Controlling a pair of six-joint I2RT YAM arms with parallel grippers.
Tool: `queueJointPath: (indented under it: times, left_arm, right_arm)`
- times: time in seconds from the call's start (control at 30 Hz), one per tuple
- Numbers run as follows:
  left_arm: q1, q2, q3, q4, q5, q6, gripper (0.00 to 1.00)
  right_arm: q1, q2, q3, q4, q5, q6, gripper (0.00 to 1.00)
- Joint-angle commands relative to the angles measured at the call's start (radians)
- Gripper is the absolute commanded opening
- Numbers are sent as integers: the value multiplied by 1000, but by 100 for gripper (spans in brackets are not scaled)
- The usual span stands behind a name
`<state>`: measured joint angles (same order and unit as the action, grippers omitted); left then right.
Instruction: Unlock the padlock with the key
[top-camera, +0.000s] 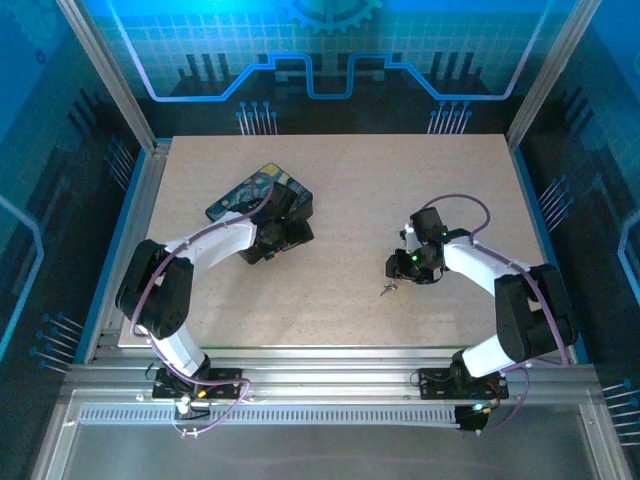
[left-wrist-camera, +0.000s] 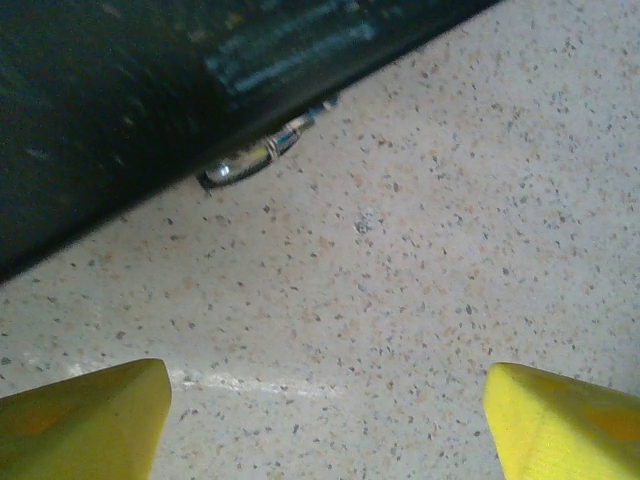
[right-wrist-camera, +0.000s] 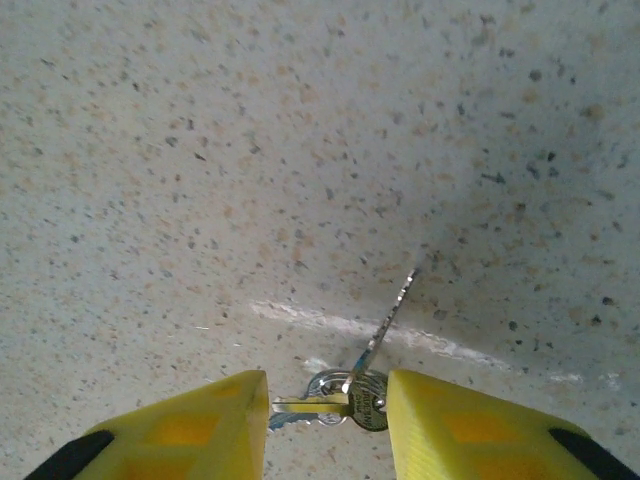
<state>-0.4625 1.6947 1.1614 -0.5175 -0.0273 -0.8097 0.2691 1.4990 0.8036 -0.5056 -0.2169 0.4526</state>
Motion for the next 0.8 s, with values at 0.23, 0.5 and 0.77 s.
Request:
queueJointPath:
  times: [0.23, 0.5, 0.77]
  left_arm:
    - [-4, -61, -16, -4, 39, 33, 83]
    - [-3, -86, 9, -37, 12, 72, 83]
    - [1, -101, 65, -80, 82, 160, 83]
  right_arm:
    - [74, 43, -17, -30, 102, 42, 30]
    - [85, 75, 16, -69, 182, 46, 13]
    - [102, 12, 43, -32, 129, -76, 1]
